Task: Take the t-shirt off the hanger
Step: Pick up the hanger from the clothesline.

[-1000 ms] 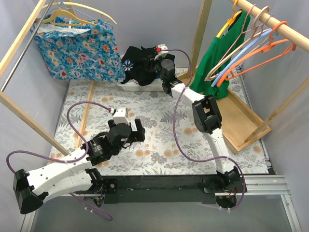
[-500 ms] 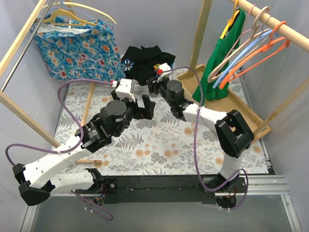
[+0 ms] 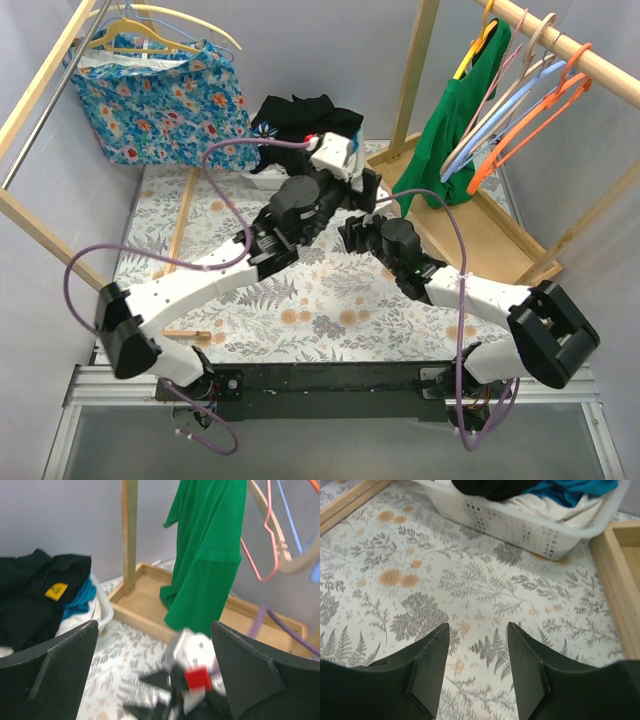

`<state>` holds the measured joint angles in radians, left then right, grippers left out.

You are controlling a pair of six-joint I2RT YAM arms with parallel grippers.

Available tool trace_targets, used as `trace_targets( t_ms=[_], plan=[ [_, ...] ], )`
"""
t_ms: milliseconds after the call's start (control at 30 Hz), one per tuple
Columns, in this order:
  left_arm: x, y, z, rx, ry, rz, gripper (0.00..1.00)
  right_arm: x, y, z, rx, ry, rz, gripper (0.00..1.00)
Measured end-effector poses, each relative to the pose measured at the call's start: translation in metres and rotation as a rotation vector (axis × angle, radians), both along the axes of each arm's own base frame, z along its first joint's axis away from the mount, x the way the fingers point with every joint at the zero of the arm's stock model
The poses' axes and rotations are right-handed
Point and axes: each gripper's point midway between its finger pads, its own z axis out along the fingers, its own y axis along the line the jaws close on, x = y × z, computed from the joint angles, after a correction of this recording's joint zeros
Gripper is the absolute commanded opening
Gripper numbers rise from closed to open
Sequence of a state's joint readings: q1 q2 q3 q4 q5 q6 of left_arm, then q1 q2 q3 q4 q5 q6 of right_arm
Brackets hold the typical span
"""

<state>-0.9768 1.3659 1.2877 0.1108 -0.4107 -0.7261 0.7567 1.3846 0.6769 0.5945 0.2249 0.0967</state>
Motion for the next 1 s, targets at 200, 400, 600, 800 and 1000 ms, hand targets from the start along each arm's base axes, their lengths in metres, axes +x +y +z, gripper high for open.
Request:
trace_targets(
  t_ms=[200, 400, 600, 800, 1000],
  plan=[
    [0.046, -0.056, 0.004, -0.015, -0.064, 0.008, 0.87, -0.029, -0.02, -0.012, -0.005, 0.08, 0.009, 0.52],
    [0.066, -0.084, 0.003, -0.031, -0.136, -0.022, 0.83, -0.062, -0.046, -0.044, -0.022, 0.179, 0.0, 0.52],
    [0.057, -0.095, 0.033, -0.084, -0.252, -0.105, 0.79, -0.085, -0.064, -0.076, -0.055, 0.266, -0.008, 0.51],
    [0.047, -0.1, 0.054, -0.103, -0.34, -0.162, 0.82, -0.087, -0.065, -0.079, -0.051, 0.279, -0.009, 0.51],
    [0.047, -0.112, 0.069, -0.151, -0.424, -0.197, 0.81, -0.091, -0.061, -0.082, -0.038, 0.302, 0.008, 0.5]
  ],
)
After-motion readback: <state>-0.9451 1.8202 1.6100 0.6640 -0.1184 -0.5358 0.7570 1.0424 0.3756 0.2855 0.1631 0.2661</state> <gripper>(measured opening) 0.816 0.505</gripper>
